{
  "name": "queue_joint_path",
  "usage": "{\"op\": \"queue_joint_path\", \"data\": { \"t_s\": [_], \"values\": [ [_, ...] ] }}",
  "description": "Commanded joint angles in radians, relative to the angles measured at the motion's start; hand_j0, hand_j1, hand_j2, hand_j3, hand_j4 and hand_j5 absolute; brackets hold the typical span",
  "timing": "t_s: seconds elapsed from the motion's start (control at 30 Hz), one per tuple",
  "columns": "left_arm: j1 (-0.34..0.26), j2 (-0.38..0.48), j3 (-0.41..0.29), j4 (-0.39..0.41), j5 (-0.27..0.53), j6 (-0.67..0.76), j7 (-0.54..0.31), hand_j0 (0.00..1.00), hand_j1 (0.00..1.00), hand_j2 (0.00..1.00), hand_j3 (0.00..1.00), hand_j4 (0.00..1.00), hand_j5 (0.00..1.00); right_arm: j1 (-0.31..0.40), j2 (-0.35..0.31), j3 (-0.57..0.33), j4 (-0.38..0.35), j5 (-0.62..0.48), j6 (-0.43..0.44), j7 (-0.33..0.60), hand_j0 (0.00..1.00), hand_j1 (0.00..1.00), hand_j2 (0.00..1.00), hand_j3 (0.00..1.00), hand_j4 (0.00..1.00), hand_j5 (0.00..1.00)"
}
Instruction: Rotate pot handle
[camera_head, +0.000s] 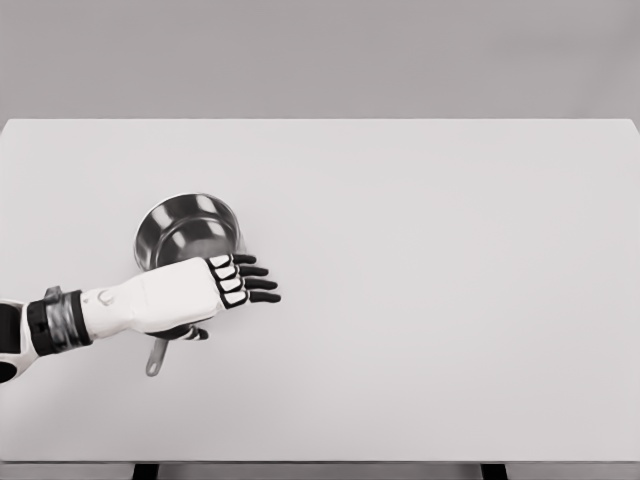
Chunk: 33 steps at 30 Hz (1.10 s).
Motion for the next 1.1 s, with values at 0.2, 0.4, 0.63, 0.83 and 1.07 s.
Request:
{"op": "queue_joint_path", "data": {
  "t_s": [0.2,0.4,0.63,0.83,1.07],
  "values": [
    [0.002,0.049,0.006,-0.002,0.0,0.001,0.001,1.0,1.0,1.0,1.0,1.0,1.0,0.002,0.0,0.0,0.0,0.0,0.0,0.0,1.0,1.0,1.0,1.0,1.0,1.0],
    [0.0,0.084,0.014,-0.002,0.007,0.001,0.001,1.0,1.0,1.0,1.0,1.0,1.0,0.0,0.0,0.0,0.0,0.0,0.0,0.0,1.0,1.0,1.0,1.0,1.0,1.0],
    [-0.002,0.107,0.049,-0.002,0.009,0.001,0.001,1.0,1.0,1.0,1.0,1.0,1.0,0.0,0.0,0.0,0.0,0.0,0.0,0.0,1.0,1.0,1.0,1.0,1.0,1.0],
    [0.0,0.124,0.078,-0.002,0.011,0.001,0.001,1.0,1.0,1.0,1.0,1.0,1.0,0.0,0.0,0.0,0.0,0.0,0.0,0.0,1.0,1.0,1.0,1.0,1.0,1.0],
    [0.0,0.144,0.088,0.0,0.009,0.001,0.001,1.0,1.0,1.0,1.0,1.0,1.0,0.0,0.0,0.0,0.0,0.0,-0.001,0.0,1.0,1.0,1.0,1.0,1.0,1.0]
  ]
}}
